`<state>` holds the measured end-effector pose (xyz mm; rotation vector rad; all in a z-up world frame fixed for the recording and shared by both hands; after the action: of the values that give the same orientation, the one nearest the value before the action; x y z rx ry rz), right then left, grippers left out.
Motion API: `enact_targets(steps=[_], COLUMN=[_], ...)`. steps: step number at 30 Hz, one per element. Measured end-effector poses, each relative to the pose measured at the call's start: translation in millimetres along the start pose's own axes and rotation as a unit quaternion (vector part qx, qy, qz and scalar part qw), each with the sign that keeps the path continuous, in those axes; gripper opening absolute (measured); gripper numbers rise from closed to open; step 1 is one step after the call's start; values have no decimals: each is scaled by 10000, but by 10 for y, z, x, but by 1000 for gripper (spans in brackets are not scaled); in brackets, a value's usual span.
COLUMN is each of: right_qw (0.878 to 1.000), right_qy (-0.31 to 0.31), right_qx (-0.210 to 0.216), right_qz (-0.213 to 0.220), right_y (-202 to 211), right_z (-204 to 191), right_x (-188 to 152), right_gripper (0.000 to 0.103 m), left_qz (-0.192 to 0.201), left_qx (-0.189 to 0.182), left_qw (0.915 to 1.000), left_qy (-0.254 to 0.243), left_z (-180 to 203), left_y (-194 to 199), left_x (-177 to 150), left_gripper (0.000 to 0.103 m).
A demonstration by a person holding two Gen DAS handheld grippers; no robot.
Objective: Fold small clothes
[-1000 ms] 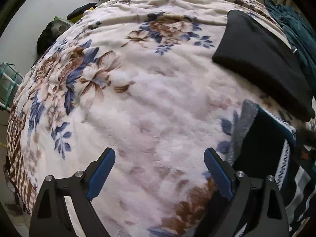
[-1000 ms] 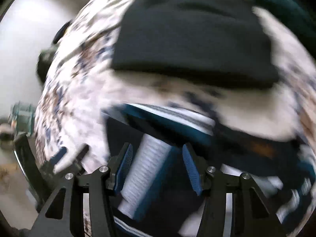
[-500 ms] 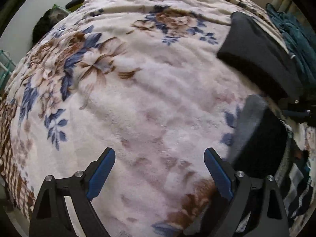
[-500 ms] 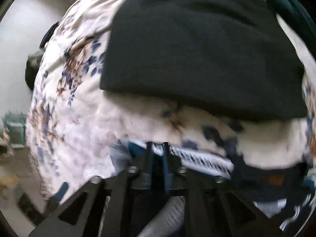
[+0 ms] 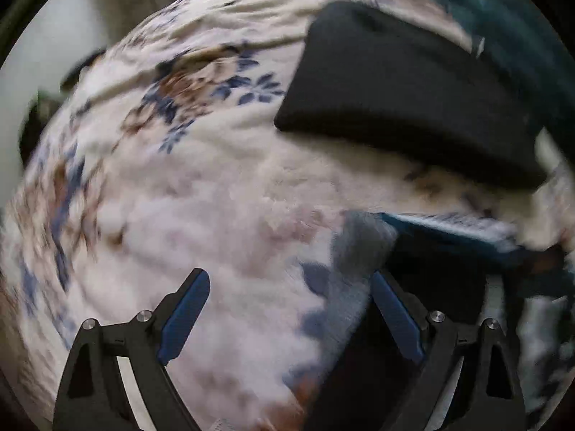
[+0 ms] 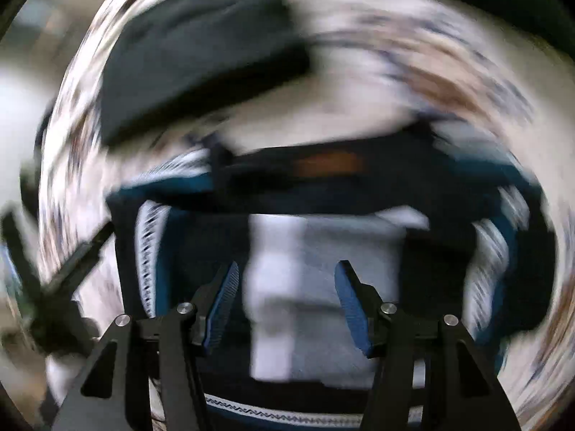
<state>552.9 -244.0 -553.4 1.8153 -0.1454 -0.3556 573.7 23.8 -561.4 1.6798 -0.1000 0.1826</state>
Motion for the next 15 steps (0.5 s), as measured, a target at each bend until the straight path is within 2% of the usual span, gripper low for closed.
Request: enact_targets(steps=[3, 5, 7, 9, 12, 13, 15], right_qw=[9931, 9861, 9833, 9824, 9816, 9811, 9794], right_qy=[-1075, -1542, -1686, -1695, -1692, -1712, -1788], right_qx=[-73, -53, -61, -164, -224, -229, -225], right_qz=[453, 612, 686, 771, 855, 869, 915], right_y=[278, 444, 583, 659, 703, 699, 669], right_z=[666, 1039, 1266, 1422, 1479, 1482, 1482], right_x=[-264, -396, -443, -480, -504, -497, -500], right_gripper=[59, 59, 59, 59, 59, 59, 59], left_qz=[-193, -290, -228, 32, 128, 119, 23], left_qx=[343, 353, 85, -413, -705, -568, 11], left_qw=[9992, 9986, 9980, 9971, 9973, 9982, 9981], left_qy=[-73, 278, 579, 635, 149, -123, -622], left_z=[-134, -351, -472, -427, -92, 66, 283], left_y=[-244, -240, -104, 122, 224, 182, -37], left_x=[49, 66, 58, 44, 55, 54, 29], left_gripper=[95, 94, 93, 93, 93, 93, 94])
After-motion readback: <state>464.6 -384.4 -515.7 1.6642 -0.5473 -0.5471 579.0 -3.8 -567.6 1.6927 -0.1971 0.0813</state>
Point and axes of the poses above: each gripper's, at about its wrist camera, not at the fingertips, and y roughly against the way its jaws point, z to its right, x to its top, the point moved 1 cm from there along -y, roughly the way its jaws point, and after that the axes turned 10 degrees about -z, right-handed, at the moved point
